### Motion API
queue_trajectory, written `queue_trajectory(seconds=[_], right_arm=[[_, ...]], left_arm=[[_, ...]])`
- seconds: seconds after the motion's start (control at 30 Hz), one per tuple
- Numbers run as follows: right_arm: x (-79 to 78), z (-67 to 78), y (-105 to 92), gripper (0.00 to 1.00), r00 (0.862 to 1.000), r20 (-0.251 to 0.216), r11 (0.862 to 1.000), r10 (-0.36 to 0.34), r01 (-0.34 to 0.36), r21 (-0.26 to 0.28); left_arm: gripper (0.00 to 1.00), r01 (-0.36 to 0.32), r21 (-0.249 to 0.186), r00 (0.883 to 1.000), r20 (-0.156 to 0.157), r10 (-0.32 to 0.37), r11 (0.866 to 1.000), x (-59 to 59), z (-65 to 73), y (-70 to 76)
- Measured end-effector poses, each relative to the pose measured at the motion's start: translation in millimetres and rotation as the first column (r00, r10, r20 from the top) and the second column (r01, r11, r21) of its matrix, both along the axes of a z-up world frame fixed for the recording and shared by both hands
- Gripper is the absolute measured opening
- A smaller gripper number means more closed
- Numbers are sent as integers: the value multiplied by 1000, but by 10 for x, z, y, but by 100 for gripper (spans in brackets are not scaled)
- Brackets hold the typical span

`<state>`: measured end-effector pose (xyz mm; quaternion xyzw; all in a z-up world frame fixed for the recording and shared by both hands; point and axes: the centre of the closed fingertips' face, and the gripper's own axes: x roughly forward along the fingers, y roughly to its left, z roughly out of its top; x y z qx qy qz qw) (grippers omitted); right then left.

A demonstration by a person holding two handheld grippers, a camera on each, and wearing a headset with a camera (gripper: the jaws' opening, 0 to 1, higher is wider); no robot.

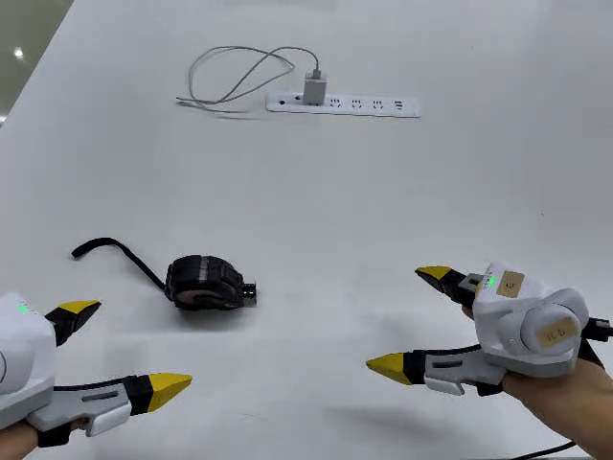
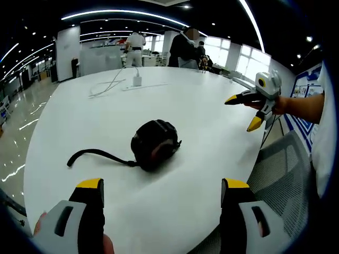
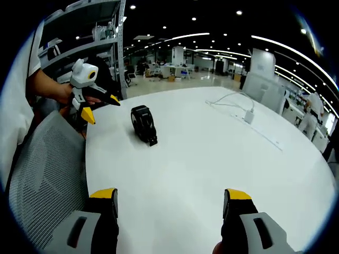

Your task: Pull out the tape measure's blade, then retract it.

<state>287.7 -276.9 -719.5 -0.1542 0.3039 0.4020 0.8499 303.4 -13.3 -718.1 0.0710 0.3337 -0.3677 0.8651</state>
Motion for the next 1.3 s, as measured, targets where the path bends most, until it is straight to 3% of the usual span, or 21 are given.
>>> queue_trajectory(seconds=[0.33, 0.5, 0.87, 1.3], right_arm=[[-96, 58, -118, 89, 1000, -2, 1000, -18, 18, 0], [-144, 85, -130, 93, 1000, 0, 1000, -18, 18, 8], [-248, 134, -231, 99, 1000, -1, 1000, -23, 23, 12], [-389, 44, -316, 99, 999, -33, 1000, -23, 23, 0]], left_arm=[[96, 46, -12, 999, 25, -46, 999, -53, 61, 29], [99, 63, 30, 997, 51, -65, 998, -65, 68, 87], [99, 91, 11, 993, 73, -92, 996, -119, 151, 131], [99, 119, 11, 990, 69, -119, 993, -163, 154, 173]])
